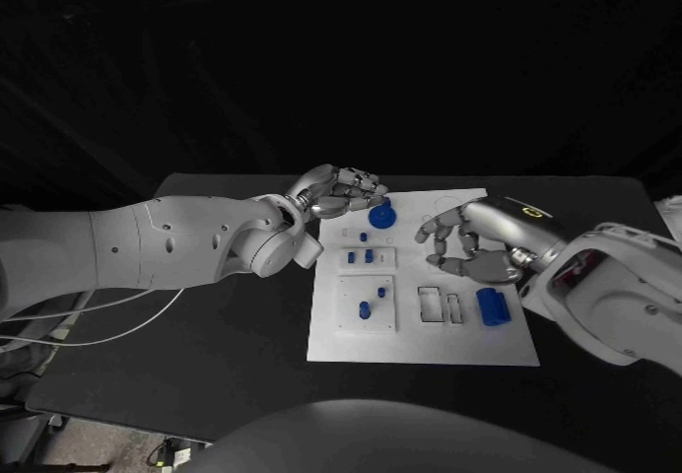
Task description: Assemble the parts on the task board
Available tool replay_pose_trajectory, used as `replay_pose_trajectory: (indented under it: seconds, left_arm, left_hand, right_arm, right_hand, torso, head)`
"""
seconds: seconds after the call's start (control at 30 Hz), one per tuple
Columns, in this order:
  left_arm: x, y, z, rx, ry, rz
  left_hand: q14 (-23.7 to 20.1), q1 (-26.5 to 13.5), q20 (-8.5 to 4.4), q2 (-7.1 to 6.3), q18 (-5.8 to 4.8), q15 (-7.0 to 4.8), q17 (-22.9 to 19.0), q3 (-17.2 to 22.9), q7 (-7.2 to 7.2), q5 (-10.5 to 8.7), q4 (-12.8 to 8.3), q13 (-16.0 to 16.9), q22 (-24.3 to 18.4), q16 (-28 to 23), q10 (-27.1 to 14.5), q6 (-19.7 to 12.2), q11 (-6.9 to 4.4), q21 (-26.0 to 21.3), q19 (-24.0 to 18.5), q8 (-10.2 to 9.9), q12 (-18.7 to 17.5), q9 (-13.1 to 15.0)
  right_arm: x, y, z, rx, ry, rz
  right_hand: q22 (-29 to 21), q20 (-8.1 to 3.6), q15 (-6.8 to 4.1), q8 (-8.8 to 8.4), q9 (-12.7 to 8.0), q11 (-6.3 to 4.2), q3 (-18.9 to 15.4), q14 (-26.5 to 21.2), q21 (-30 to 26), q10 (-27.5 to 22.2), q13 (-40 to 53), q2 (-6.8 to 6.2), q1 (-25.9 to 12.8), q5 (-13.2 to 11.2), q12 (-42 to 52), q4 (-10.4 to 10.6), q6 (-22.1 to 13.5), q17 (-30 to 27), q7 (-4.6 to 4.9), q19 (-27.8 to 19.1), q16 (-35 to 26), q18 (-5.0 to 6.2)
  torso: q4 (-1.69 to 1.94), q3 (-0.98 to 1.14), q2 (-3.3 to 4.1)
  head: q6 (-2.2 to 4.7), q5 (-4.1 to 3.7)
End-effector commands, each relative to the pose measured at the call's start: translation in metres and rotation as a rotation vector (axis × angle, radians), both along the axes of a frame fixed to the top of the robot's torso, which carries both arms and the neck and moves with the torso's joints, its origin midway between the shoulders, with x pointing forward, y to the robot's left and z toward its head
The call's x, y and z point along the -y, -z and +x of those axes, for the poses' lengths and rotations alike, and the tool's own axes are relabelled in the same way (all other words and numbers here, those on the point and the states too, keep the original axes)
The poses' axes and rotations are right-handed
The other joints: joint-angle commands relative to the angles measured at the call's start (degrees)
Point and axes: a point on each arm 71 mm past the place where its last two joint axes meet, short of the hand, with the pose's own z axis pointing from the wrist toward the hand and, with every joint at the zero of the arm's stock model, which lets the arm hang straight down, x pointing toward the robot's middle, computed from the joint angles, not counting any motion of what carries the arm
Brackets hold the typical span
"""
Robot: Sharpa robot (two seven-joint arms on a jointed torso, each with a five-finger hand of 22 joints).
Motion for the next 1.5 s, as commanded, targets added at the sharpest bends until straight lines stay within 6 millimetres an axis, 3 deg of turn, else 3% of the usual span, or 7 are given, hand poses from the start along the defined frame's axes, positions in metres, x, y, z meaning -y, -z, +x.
replay_pose_trajectory:
  seconds: [0.03,0.23,0.4,0.47,0.7,1.13,1.5]
  left_arm:
    - [0.004,-0.002,-0.002,0.015,0.025,-0.019]
    - [0.009,-0.001,-0.003,0.008,0.041,-0.026]
    - [0.011,-0.001,-0.004,0.009,0.048,-0.031]
    - [0.012,-0.001,-0.005,0.01,0.05,-0.032]
    - [0.014,-0.002,-0.006,0.01,0.055,-0.035]
    - [0.013,-0.001,-0.005,0.008,0.057,-0.036]
    - [0.015,-0.001,-0.005,0.004,0.062,-0.035]
  left_hand:
    - [-0.31,0.04,0.09,0.54,-0.62,-0.29,-0.08,-0.16,0.25,0.22,-0.01,-0.08,-0.06,0.34,0.04,-0.03,0.3,0.31,-0.09,0.03,0.44,-0.05]
    - [-0.23,0.34,0.08,0.59,-0.53,-0.77,-0.06,-0.21,0.3,0.36,-0.02,-0.04,-0.06,0.51,0.17,-0.06,0.48,0.5,0.13,0.07,0.61,-0.02]
    - [-0.26,0.4,0.08,0.63,-0.51,-0.92,-0.07,-0.23,0.37,0.38,0.0,-0.04,-0.06,0.53,0.18,-0.05,0.58,0.55,0.17,0.08,0.64,-0.01]
    - [-0.26,0.4,0.08,0.63,-0.51,-0.92,-0.07,-0.23,0.37,0.39,0.0,-0.04,-0.06,0.53,0.18,-0.05,0.58,0.55,0.17,0.08,0.64,-0.01]
    - [-0.26,0.4,0.08,0.63,-0.51,-0.92,-0.07,-0.23,0.37,0.39,0.0,-0.04,-0.06,0.53,0.18,-0.05,0.58,0.55,0.17,0.08,0.64,-0.01]
    - [-0.26,0.4,0.08,0.63,-0.51,-0.92,-0.07,-0.23,0.37,0.39,0.0,-0.04,-0.06,0.53,0.18,-0.05,0.58,0.55,0.17,0.08,0.64,-0.01]
    - [-0.27,0.45,0.08,0.68,-0.48,-1.07,-0.07,-0.27,0.44,0.4,0.02,-0.04,-0.07,0.57,0.2,-0.05,0.68,0.62,0.24,0.1,0.69,-0.01]
  right_arm:
    - [0.021,0.001,0.005,-0.087,0.106,0.021]
    - [0.071,0.018,0.019,-0.204,0.296,-0.15]
    - [0.096,0.027,0.024,-0.235,0.397,-0.231]
    - [0.099,0.028,0.023,-0.228,0.417,-0.247]
    - [0.094,0.032,0.022,-0.238,0.435,-0.334]
    - [0.076,0.043,0.028,-0.309,0.458,-0.515]
    - [0.058,0.053,0.037,-0.361,0.426,-0.672]
  right_hand:
    - [3.21,-0.8,-1.01,2.03,0.89,-1.2,-0.09,-0.97,-1.76,3.48,0.68,0.69,-1.08,0.63,1.8,0.56,3.83,-1.5,0.0,-0.67,-1.09,1.01]
    - [0.41,-0.58,-0.41,1.27,0.58,-1.28,-2.94,-10.61,-14.14,6.63,2.76,1.36,-10.15,-2.87,4.24,6.63,3.83,-10.52,-0.81,-10.24,-8.32,2.07]
    - [1.42,-0.72,-1.0,0.52,0.12,-2.01,-4.41,7.45,-14.58,25.07,40.81,1.25,-12.29,-3.03,40.37,7.16,4.78,18.45,-0.29,-9.62,11.35,2.22]
    - [3.94,-1.6,-1.49,1.03,0.87,-2.31,-5.11,17.93,-1.46,35.73,57.16,1.11,-12.86,-2.34,53.67,6.8,5.94,31.88,-0.64,-0.8,17.96,0.43]
    - [9.28,-2.73,-2.48,2.61,3.71,-2.87,-6.36,18.37,24.84,36.02,57.54,1.27,-15.39,-1.64,53.95,7.23,8.57,32.42,-1.42,14.32,18.18,-3.59]
    - [10.57,-4.88,-4.89,6.93,9.83,-5.04,-9.99,18.37,31.63,36.02,57.54,1.36,-23.11,-11.39,53.95,12.32,14.57,32.42,-3.94,17.62,18.18,-4.57]
    - [10.82,-5.43,-5.33,5.64,10.8,-4.91,-11.94,18.37,32.81,36.02,57.54,1.9,-26.32,-16.17,53.95,12.94,13.58,32.42,-3.68,18.14,18.18,-4.8]
  torso:
    - [-0.11,-0.15,-0.11]
    - [-0.18,-0.25,-0.18]
    - [-0.13,-0.14,-0.02]
    - [-0.14,-0.13,-0.02]
    - [-0.02,-0.15,-0.07]
    - [-0.14,-0.17,-0.07]
    - [-0.12,-0.17,-0.06]
  head:
    - [0.01,-1.58]
    - [0.01,-5.53]
    - [0.01,-8.3]
    - [0.01,-8.9]
    - [0.01,-10.25]
    - [0.01,-11.27]
    - [0.01,-11.79]
